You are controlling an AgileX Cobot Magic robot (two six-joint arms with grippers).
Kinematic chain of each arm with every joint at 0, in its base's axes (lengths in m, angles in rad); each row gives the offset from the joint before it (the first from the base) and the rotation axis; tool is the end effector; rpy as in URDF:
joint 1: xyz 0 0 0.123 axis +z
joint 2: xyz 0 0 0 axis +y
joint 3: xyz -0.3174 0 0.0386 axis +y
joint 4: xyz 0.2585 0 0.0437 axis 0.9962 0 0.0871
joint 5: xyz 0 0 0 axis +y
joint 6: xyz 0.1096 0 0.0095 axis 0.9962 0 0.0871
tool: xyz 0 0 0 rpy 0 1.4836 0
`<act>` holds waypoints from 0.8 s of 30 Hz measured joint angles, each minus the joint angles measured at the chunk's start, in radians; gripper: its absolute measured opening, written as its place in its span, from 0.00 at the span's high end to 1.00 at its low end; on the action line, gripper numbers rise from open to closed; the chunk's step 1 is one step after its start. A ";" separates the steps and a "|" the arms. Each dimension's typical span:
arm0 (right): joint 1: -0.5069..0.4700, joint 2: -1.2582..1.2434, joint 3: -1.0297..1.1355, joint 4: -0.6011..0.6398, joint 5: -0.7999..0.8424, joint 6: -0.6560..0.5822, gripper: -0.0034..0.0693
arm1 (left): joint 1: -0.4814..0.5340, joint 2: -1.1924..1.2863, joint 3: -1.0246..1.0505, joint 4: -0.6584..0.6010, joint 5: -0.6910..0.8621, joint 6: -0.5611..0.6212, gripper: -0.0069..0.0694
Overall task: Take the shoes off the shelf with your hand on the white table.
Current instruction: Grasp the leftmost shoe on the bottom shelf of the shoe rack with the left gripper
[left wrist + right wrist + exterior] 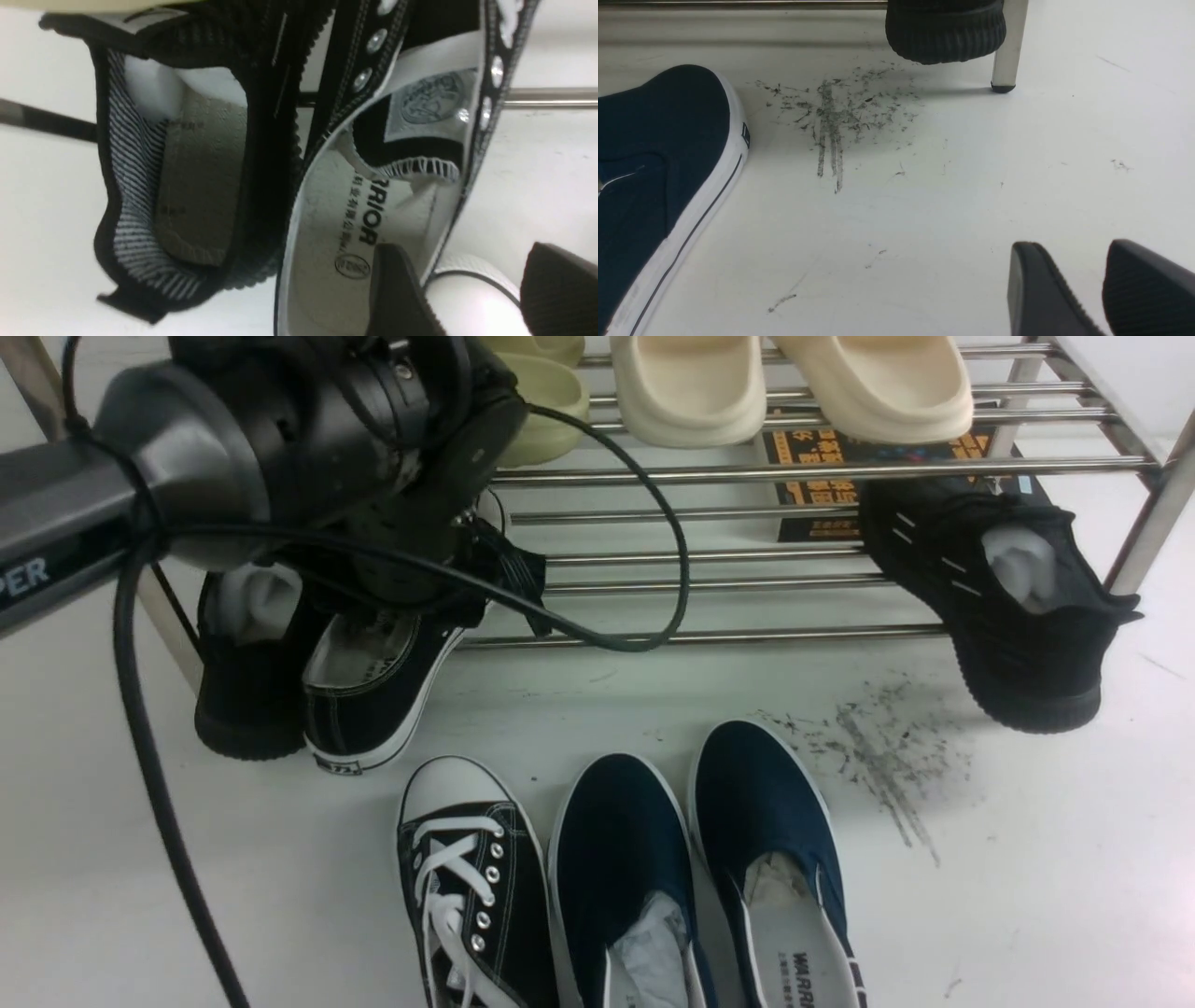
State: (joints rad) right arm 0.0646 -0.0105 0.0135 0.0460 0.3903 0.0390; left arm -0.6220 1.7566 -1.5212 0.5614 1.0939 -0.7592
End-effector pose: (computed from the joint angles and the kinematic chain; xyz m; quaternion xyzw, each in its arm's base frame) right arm 0.0455 0.0049 0.1680 0.0017 0.8065 0.0502 0.5891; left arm 0.3520 -0.1883 0.3207 0.0200 0.9515 0.1031 0.2891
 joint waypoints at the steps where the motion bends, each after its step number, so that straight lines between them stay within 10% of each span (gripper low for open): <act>1: 0.000 0.000 0.000 0.000 0.000 0.000 0.62 | 0.000 0.014 0.000 0.002 -0.003 0.000 0.40; 17: 0.000 0.000 0.000 0.000 0.000 0.000 0.62 | 0.000 0.202 0.000 0.080 -0.017 0.000 0.45; 24: 0.000 0.000 0.000 0.000 0.000 0.000 0.62 | -0.002 0.194 -0.024 0.037 -0.019 0.009 0.84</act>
State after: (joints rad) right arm 0.0646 -0.0105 0.0135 0.0460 0.3905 0.0390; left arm -0.6241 1.9509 -1.5450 0.5987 1.0750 -0.7500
